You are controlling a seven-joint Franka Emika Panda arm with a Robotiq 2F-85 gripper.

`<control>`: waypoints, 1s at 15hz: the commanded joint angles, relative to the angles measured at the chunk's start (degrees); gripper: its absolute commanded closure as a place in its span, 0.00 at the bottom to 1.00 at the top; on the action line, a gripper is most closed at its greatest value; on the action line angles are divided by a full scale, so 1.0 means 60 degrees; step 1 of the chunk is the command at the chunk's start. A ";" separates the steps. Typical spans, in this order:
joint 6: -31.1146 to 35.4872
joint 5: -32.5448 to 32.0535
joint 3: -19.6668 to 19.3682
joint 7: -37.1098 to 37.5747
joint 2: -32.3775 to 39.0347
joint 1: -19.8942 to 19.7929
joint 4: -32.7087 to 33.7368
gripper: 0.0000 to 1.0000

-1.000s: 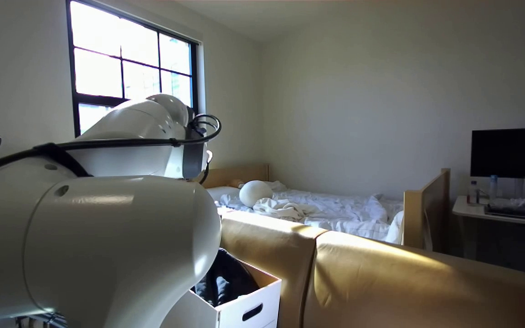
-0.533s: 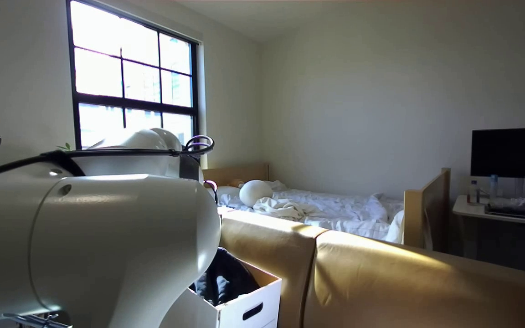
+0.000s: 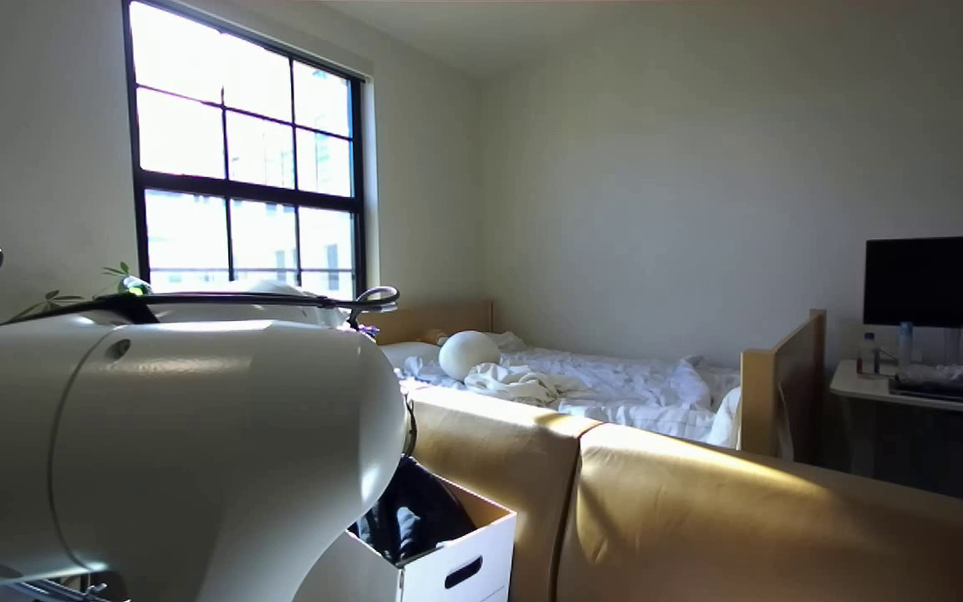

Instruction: Remove the clothing from the box and put it on the couch

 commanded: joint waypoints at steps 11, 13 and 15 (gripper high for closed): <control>0.4863 0.0673 0.1891 -0.2429 0.0557 -0.1201 -0.2849 0.25; 0.4515 0.0801 0.1975 -0.2283 0.0570 -0.1171 -0.2952 0.33; 0.4223 0.0799 0.1982 -0.1554 0.0326 -0.1167 -0.3369 0.46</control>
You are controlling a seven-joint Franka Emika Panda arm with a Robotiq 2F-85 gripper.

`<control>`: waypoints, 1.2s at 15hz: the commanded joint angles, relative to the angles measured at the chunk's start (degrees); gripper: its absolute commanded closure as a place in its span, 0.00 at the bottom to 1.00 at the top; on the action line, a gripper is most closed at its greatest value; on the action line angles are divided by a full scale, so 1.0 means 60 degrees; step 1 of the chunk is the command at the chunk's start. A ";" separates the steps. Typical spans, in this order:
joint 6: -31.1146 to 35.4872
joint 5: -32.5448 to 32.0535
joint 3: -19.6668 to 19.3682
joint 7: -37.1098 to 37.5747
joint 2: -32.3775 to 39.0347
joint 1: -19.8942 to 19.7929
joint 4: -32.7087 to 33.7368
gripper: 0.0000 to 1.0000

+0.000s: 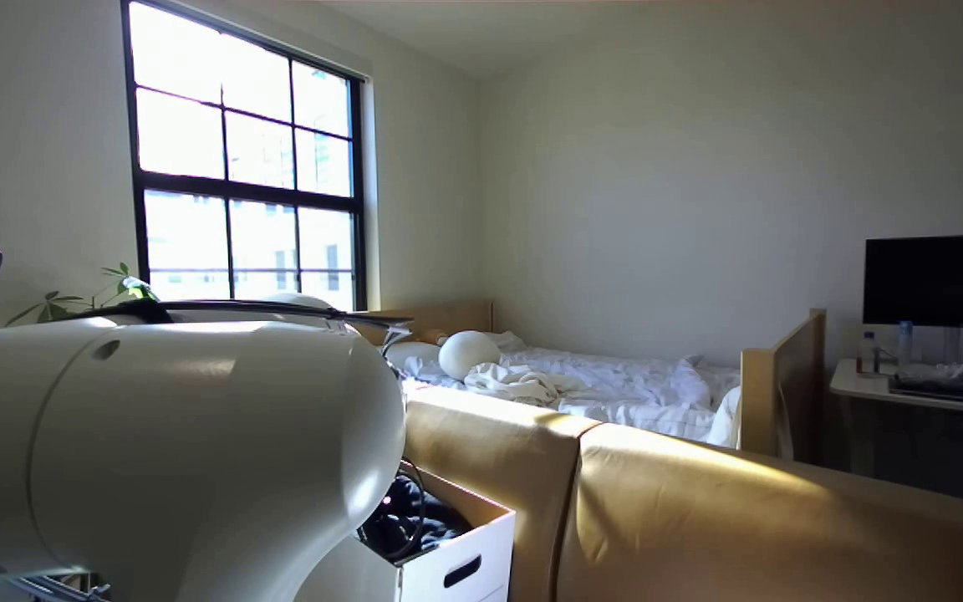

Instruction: Remove the clothing from the box and put it on the couch

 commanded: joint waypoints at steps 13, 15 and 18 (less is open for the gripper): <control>-0.1985 0.0352 0.0460 0.1863 -0.1729 0.0069 -0.0599 0.95; -0.1746 0.0540 0.0870 0.1319 -0.1981 -0.0101 -0.0658 0.94; -0.1401 0.0786 0.1352 0.1191 -0.2270 -0.0420 -0.0970 0.94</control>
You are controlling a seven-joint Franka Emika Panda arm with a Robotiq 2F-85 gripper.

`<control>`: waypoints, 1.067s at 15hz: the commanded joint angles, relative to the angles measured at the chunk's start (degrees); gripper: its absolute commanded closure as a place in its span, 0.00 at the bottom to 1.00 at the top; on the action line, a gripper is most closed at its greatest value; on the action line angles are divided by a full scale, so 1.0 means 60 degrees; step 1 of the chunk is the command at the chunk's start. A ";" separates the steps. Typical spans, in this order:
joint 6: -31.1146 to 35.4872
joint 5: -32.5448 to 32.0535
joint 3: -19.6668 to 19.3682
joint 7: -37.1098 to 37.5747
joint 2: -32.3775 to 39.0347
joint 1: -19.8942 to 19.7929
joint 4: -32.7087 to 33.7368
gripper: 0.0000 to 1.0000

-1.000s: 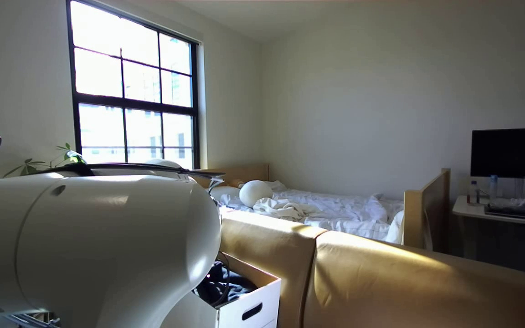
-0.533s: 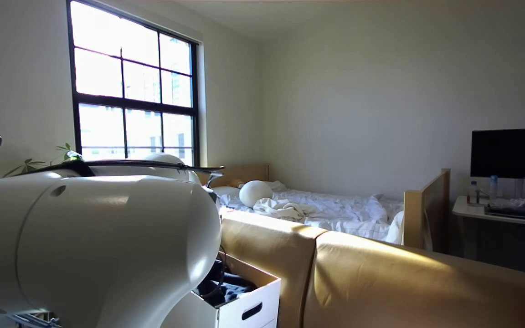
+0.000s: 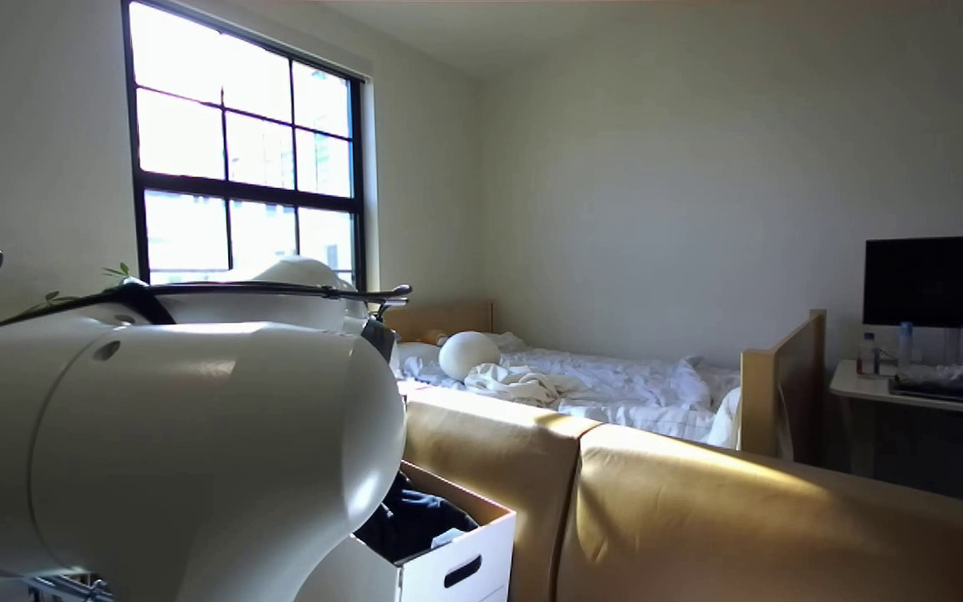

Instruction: Remove the clothing from the box and put it on the couch

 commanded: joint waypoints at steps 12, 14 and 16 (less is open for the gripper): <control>-0.6483 0.0745 0.0407 -0.0207 -0.3246 -0.1636 -0.0448 0.95; -0.7741 0.0456 0.0560 0.0168 -0.3783 -0.1875 -0.0324 0.95; -0.8907 0.0460 0.0480 0.0595 -0.4279 -0.1949 -0.0103 0.95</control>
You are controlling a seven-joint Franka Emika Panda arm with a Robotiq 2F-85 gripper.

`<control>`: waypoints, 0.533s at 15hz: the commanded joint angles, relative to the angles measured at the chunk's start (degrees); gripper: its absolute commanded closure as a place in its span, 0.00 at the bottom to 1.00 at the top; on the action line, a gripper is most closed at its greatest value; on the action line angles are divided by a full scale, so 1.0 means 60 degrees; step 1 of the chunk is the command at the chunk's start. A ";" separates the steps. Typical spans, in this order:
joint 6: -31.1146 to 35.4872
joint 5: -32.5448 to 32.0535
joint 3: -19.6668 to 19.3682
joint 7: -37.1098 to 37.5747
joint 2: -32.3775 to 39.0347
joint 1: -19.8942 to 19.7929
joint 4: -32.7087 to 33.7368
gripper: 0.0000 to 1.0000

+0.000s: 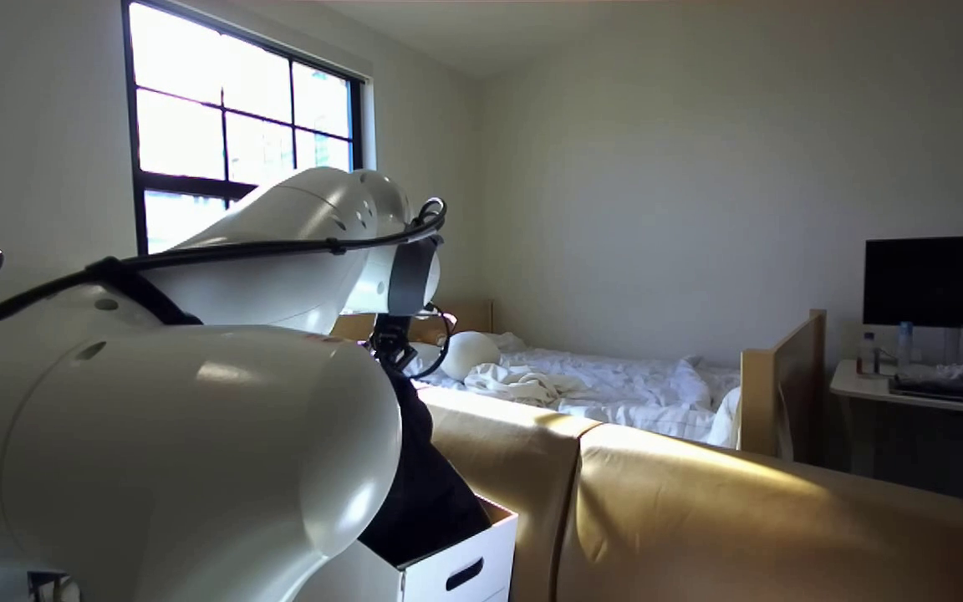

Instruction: Remove the clothing from the box and put it on the couch

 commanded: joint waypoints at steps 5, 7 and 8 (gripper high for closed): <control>-0.3349 0.0059 -0.0231 0.1949 -0.2270 -0.0174 0.0383 0.95; -0.3905 -0.0274 -0.0463 0.2100 -0.2814 -0.0195 0.0480 0.95; -0.4060 -0.0832 -0.0761 0.2003 -0.3107 -0.0088 0.0501 0.95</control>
